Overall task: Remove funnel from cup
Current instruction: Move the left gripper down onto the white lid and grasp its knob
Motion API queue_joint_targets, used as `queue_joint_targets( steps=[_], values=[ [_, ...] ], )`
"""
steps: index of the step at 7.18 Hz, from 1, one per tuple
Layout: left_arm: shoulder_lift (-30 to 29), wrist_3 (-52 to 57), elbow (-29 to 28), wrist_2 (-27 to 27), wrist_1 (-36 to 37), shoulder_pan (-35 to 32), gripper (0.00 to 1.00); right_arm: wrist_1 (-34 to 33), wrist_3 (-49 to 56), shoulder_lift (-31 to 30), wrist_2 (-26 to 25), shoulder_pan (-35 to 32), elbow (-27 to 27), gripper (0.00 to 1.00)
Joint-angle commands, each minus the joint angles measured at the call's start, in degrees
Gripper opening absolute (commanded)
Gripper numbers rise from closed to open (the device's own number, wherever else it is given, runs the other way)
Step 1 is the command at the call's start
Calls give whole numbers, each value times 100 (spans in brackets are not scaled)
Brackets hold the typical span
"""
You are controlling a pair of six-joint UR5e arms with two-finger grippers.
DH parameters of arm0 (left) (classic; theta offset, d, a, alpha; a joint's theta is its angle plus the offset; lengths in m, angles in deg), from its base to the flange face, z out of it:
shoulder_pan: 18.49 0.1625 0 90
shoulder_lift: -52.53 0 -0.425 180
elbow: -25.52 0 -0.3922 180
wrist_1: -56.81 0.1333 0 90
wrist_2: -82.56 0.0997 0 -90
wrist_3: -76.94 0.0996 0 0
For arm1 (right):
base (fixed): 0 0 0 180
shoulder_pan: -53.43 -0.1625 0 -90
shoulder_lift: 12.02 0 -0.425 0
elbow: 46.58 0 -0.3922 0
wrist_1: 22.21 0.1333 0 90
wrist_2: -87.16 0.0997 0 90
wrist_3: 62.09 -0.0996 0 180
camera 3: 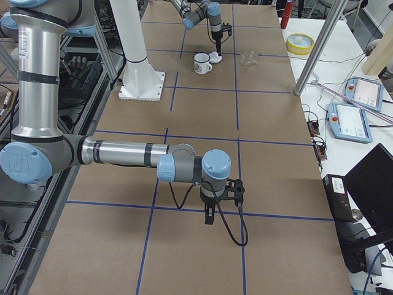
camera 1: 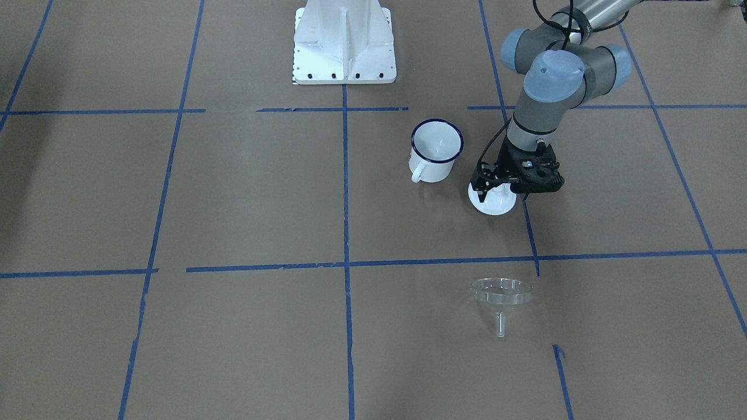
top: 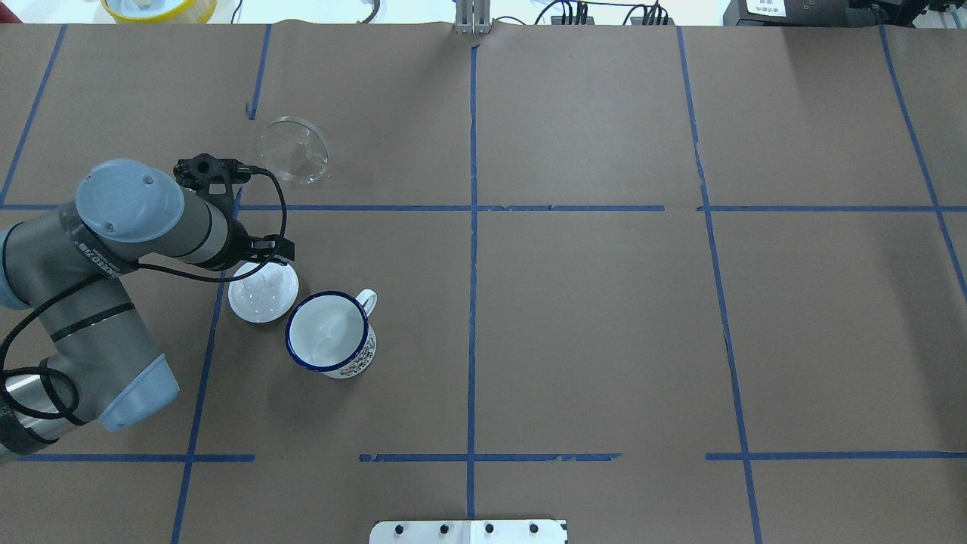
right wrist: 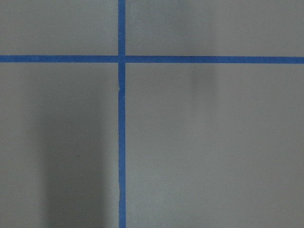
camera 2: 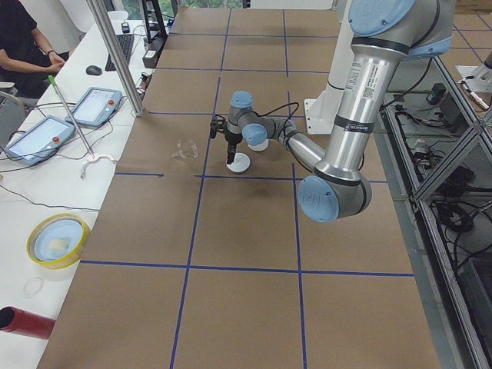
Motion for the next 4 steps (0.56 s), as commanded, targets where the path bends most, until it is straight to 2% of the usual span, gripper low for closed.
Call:
queue_joint_targets(
  steps=[1, 3, 4],
  values=[
    [2, 7, 29, -2, 129, 31, 85, 0, 0, -3, 0, 0, -3, 100],
    [2, 7, 21, -28, 129, 31, 74, 0, 0, -3, 0, 0, 5, 100],
    [2, 7, 21, -211, 129, 31, 70, 0, 0, -3, 0, 0, -3, 100]
  ],
)
